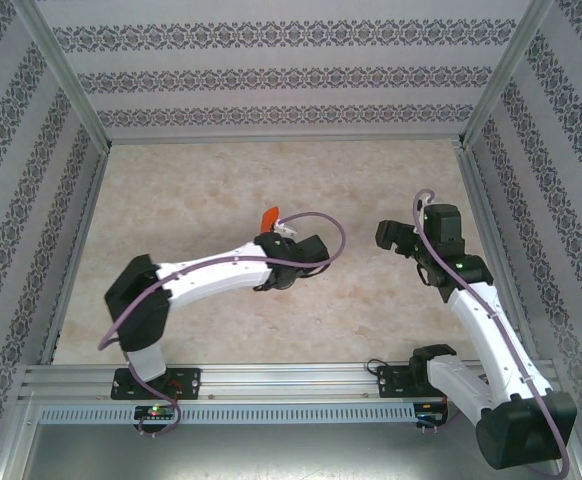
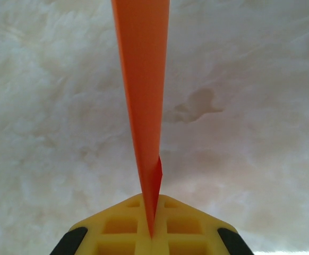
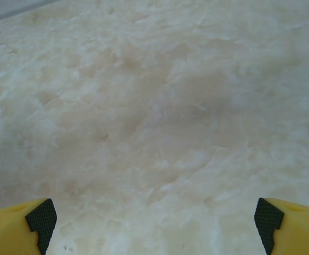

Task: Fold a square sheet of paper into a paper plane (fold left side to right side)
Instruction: Turn over the paper at the center of the table.

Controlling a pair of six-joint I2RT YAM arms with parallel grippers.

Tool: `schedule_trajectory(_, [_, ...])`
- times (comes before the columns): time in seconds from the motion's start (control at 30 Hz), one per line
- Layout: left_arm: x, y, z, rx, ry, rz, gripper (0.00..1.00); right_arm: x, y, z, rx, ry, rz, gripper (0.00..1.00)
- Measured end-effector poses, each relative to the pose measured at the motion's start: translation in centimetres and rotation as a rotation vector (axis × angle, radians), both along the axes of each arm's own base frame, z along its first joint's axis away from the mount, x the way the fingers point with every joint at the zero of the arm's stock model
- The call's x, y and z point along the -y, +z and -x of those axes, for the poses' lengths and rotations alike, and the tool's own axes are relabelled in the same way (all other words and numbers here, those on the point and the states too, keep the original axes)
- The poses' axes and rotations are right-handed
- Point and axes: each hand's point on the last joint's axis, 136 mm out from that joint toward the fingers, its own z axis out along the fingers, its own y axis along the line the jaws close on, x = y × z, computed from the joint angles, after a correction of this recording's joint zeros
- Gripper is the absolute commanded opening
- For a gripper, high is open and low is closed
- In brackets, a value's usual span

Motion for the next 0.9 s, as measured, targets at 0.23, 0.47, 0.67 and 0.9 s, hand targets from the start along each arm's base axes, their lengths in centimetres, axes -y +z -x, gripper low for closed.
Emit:
schedule_trajectory(0.23, [1.2,-4.8,0.3,-0.123,0.046,-0.073,0.00,1.0,1.2,0.8,0.041,-0.031,0.030,0.98])
schedule_trajectory(0.47, [4.8,-6.5,0.1,-0.226,0.041,0.043,0.07,1.1,1.1,1.1,0.036,-0.026,0.042,0.98])
schedule_trajectory(0.67, [7.0,-7.7,-0.4,-0.324,0.055,0.222,0.14,1.1,0.5,1.3,0.017,-0.023,0.042,0.98])
schedule_trajectory(0.9, [10.0,-9.1,-1.9,-0.416,0.062,0.443,0.34,0.3,-1.1,1.3,-0.036,0.010,0.018,0.98])
